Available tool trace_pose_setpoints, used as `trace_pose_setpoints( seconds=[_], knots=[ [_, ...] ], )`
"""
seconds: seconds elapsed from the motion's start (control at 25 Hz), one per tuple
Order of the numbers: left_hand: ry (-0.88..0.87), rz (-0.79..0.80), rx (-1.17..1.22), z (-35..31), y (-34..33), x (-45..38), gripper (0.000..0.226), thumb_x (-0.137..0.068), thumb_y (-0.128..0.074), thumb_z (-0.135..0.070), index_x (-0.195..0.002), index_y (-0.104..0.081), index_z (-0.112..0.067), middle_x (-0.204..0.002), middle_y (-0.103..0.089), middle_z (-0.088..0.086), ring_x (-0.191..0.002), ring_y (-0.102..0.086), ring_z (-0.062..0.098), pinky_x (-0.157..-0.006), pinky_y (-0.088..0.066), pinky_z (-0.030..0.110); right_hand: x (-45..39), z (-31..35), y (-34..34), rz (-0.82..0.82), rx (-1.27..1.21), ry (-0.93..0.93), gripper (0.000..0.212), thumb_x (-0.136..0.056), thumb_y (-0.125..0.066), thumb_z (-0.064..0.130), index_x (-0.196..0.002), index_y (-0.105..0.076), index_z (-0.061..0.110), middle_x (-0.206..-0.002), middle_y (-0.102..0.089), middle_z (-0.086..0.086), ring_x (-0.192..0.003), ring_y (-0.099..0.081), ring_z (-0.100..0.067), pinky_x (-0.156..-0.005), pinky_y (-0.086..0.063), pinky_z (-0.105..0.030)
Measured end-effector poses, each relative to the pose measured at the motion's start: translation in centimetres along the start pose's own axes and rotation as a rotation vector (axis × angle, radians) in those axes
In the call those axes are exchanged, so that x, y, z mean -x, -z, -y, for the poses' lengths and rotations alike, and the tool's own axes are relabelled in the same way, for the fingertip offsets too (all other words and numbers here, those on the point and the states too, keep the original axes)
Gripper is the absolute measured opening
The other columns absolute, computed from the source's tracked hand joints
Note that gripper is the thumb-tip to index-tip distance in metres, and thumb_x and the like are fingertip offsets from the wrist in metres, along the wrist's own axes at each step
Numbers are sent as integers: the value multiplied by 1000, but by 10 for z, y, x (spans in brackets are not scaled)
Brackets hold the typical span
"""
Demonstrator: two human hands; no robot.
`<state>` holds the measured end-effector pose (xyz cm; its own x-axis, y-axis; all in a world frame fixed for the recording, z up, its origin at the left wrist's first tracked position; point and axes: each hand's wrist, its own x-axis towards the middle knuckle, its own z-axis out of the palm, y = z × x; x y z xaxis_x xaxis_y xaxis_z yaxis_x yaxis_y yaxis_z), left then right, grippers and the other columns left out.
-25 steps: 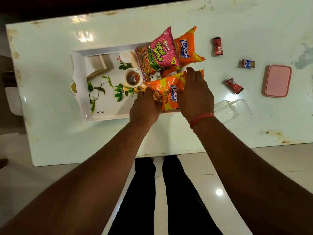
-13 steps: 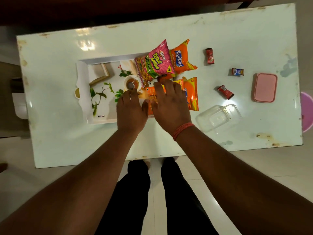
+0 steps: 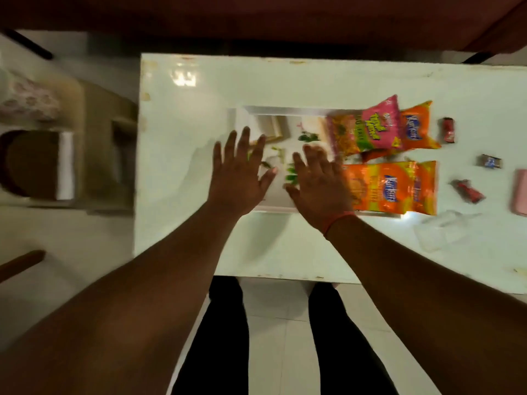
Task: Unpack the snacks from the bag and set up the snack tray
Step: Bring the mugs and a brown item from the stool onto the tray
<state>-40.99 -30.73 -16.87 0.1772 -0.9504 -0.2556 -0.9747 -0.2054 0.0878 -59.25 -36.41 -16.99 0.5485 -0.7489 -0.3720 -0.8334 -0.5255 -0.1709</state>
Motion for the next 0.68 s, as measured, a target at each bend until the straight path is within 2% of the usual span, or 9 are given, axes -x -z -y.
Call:
trace_pose_setpoints(
  seconds=[0.2,0.36,0.48,0.6,0.68],
  knots=[
    [51,26,-18,134,19,29,76,-95,-15,-69,-157,-12,-26,-165,-9,12,-151,-8,36,-118,-9,60,-44,130,1,-64,28,57,69,-100,-37,54,-155,-25,15,-164,-19,-14,-149,-23,-38,-116,-28,-56],
    [150,-5,24,238,39,52,77,-93,-18,-71,-156,-13,-27,-165,-10,12,-151,-7,36,-117,-10,61,-84,249,5,-65,-12,160,68,-100,-37,51,-155,-26,13,-164,-19,-15,-149,-23,-38,-116,-27,-55],
    [188,-83,51,300,53,67,75,-94,-19,-70,-156,-14,-28,-165,-11,11,-151,-8,34,-118,-11,59,-105,336,6,-82,-126,247,66,-96,-38,41,-156,-25,14,-163,-22,-14,-148,-26,-36,-116,-29,-52],
    [173,-201,62,342,70,71,73,-95,-18,-68,-156,-17,-27,-164,-15,10,-151,-10,32,-119,-13,57,-125,401,11,-95,-255,275,65,-99,-35,43,-158,-18,21,-164,-22,-7,-150,-24,-27,-118,-29,-45],
    [196,-280,66,371,83,66,72,-96,-17,-66,-155,-18,-26,-164,-16,10,-151,-11,32,-120,-12,56,-140,428,19,-140,-341,258,62,-100,-42,43,-155,-26,20,-161,-28,-7,-148,-28,-27,-117,-32,-46]
  ],
)
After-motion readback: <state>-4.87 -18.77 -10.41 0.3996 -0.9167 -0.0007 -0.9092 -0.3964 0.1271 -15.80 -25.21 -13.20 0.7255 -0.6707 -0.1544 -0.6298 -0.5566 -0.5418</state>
